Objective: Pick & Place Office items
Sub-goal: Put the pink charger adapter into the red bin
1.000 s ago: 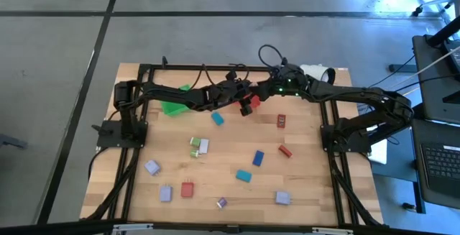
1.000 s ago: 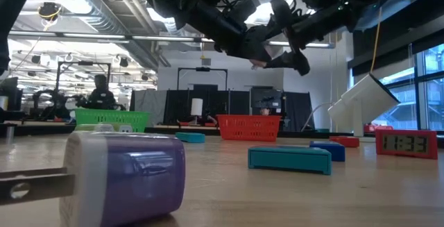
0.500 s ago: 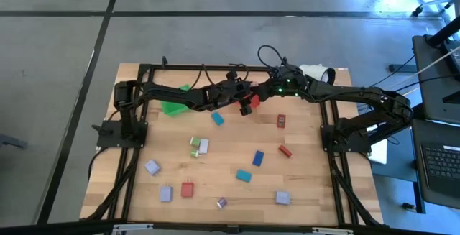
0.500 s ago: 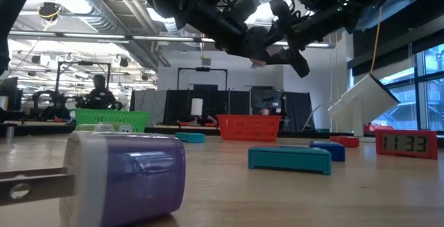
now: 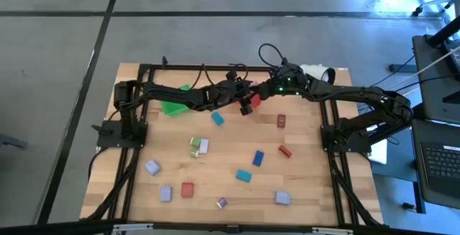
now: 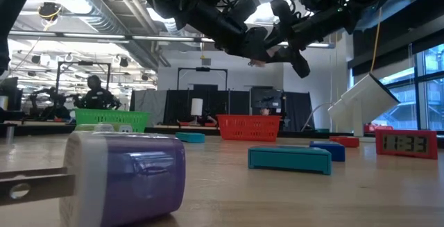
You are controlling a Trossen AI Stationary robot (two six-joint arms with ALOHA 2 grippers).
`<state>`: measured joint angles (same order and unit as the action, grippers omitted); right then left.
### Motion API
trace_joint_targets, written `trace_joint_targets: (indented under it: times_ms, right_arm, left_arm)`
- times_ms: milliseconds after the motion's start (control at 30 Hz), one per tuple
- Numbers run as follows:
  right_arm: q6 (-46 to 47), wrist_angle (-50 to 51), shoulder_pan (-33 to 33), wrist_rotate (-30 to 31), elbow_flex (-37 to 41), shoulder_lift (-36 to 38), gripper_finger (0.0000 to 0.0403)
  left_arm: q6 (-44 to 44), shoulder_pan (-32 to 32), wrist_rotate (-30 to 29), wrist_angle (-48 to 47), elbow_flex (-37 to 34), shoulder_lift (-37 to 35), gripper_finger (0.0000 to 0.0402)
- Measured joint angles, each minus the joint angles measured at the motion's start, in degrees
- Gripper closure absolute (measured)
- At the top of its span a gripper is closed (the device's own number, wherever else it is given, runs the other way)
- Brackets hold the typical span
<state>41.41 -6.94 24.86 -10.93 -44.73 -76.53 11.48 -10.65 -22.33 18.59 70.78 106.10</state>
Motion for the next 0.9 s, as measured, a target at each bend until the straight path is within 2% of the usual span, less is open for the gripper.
trace_joint_targets:
  times_ms: [100,300,467,600,900]
  right_arm:
    - [-0.1,1.9,1.4,-0.7,0.1,0.0,0.0285]
    - [-1.3,5.2,3.9,-0.7,0.1,0.0,0.0285]
    - [-2.0,5.4,5.0,1.3,0.0,-1.2,0.0285]
    - [-2.0,5.2,5.3,1.2,0.0,-5.2,0.0285]
    - [-2.3,0.7,5.3,1.0,0.1,-16.1,0.0285]
  left_arm:
    - [-1.8,0.1,-0.7,-0.9,0.0,-0.2,0.0160]
    - [-11.2,0.0,-3.5,-7.6,0.1,-0.5,0.0127]
    - [-16.3,0.1,-3.7,-14.4,0.0,-1.8,0.0117]
    - [-16.9,0.1,-3.8,-18.6,0.0,-4.9,0.0121]
    - [-22.0,0.1,-10.1,-28.2,0.0,-15.2,0.0123]
